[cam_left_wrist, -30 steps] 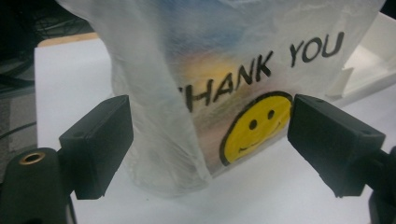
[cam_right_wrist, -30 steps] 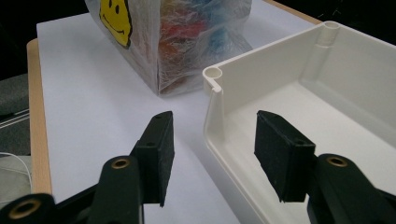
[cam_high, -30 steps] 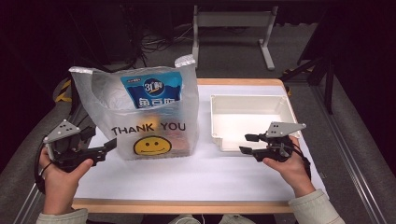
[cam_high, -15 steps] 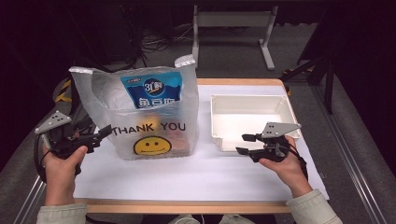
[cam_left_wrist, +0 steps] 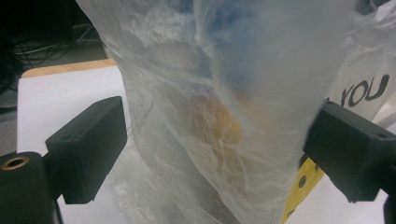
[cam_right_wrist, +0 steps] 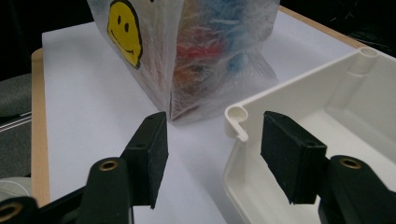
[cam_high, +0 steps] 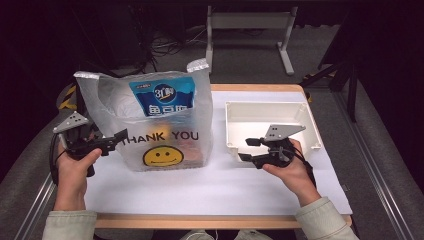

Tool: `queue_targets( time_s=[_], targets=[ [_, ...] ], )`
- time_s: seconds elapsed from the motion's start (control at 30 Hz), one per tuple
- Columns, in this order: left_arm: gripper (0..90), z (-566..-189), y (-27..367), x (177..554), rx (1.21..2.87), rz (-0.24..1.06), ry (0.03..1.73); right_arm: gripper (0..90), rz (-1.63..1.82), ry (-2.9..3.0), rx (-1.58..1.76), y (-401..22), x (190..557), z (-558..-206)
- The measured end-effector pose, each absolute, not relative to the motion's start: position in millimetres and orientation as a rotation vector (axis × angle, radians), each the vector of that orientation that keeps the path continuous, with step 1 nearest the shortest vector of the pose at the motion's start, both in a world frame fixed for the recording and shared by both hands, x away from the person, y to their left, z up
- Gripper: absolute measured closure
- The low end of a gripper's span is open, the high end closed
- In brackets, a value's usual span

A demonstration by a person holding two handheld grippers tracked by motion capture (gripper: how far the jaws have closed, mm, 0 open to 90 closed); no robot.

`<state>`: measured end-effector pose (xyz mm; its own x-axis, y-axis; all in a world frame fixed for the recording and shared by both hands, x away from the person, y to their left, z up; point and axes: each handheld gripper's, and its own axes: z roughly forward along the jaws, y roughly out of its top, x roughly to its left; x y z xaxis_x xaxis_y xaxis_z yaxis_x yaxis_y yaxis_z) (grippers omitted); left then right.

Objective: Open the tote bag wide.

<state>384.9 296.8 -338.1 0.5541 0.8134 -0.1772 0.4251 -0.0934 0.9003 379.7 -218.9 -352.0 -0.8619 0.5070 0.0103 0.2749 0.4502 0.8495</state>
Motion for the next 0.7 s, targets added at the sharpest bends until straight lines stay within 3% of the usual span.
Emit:
queue_targets(
  time_s=[0.13, 0.2, 0.37, 0.43, 0.7],
  targets=[
    [10.1, -340.0, 299.1, 389.2, 1.714, 0.432, 1.025, 40.1, 1.384, 2.465, 0.672, -206.6, 385.2, -349.9],
    [24.1, -340.3, 300.5, 390.3, 1.726, 0.388, 0.988, 39.8, 1.397, 2.465, 0.674, -201.4, 387.9, -348.3],
    [34.5, -340.9, 299.0, 390.7, 1.748, 0.397, 0.97, 38.6, 1.41, 2.453, 0.66, -190.6, 392.9, -340.7],
    [45.0, -340.4, 298.7, 390.6, 1.751, 0.393, 0.951, 37.9, 1.431, 2.444, 0.652, -186.6, 394.7, -336.6],
    [73.1, -340.6, 296.3, 390.4, 1.793, 0.396, 0.936, 34.9, 1.485, 2.414, 0.634, -173.9, 403.4, -320.5]
  ],
)
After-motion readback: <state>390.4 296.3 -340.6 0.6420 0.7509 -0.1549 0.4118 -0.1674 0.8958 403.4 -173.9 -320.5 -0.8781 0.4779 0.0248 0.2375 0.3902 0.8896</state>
